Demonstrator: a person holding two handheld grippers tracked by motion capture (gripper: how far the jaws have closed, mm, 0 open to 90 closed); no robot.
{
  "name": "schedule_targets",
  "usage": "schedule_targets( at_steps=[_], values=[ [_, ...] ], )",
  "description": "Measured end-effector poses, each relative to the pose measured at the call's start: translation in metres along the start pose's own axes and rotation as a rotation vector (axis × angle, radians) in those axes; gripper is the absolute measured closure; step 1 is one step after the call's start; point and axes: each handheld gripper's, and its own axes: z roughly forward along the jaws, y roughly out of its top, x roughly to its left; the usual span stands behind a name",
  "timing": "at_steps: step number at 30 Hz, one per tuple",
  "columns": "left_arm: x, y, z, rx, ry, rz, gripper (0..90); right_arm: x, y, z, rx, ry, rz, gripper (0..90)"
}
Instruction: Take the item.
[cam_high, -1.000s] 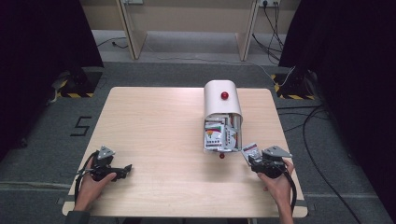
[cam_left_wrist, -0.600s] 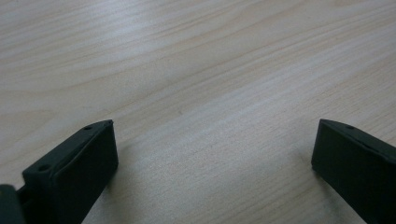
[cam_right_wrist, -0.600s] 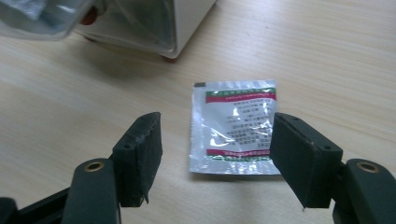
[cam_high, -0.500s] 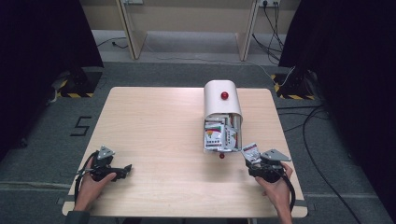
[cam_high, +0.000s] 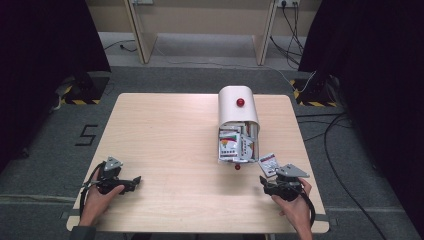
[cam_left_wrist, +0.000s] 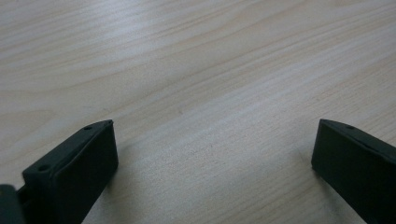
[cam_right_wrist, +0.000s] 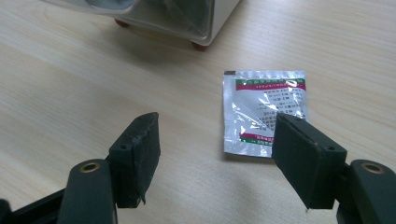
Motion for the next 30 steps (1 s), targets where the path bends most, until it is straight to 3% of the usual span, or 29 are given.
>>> schedule_targets(
  at_steps=[14,21,30],
  values=[
    [0.000,0.000,0.000,0.000,0.000,0.000,0.0,0.005,-0.011,-0.004,0.008,0.015,-0.009,31.0],
    [0.000,0.000,0.000,0.000,0.000,0.000,0.0,0.003,-0.020,-0.007,-0.002,0.023,0.022,16.9],
    [0.000,0.000,0.000,0.000,0.000,0.000,0.0,0.005,-0.032,-0.010,0.003,0.029,0.004,16.2]
  ],
)
